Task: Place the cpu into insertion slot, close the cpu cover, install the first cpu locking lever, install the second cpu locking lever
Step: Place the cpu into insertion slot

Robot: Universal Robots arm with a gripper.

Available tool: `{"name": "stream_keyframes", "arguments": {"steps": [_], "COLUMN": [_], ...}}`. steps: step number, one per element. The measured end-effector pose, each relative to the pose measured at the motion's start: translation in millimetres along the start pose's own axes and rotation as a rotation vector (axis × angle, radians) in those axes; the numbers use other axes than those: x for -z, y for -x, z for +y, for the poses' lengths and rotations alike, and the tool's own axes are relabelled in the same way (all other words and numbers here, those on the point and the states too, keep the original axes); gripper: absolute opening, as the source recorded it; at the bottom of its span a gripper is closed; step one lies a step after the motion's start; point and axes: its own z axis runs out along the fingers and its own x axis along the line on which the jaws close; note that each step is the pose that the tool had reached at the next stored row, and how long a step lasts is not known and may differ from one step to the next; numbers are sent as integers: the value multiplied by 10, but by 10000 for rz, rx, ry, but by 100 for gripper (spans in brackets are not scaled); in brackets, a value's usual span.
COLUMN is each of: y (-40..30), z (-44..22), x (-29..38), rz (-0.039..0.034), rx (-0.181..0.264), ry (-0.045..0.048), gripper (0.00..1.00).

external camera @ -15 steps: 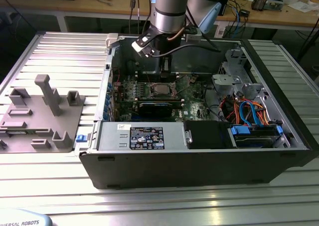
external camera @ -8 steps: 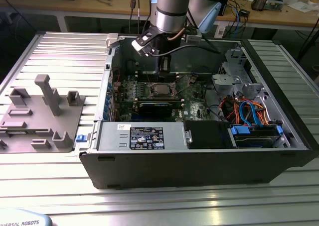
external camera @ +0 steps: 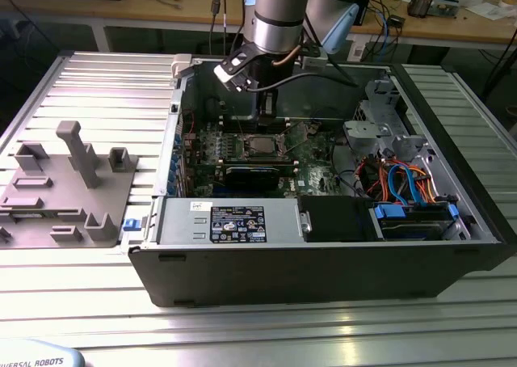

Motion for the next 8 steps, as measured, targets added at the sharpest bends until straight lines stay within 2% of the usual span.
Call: {"name": "stream_keyframes", "arguments": {"steps": [8], "y": [0], "z": [13], "x": [1], "rz": [0], "rx": [-2], "ry": [-13], "gripper": [11]}}
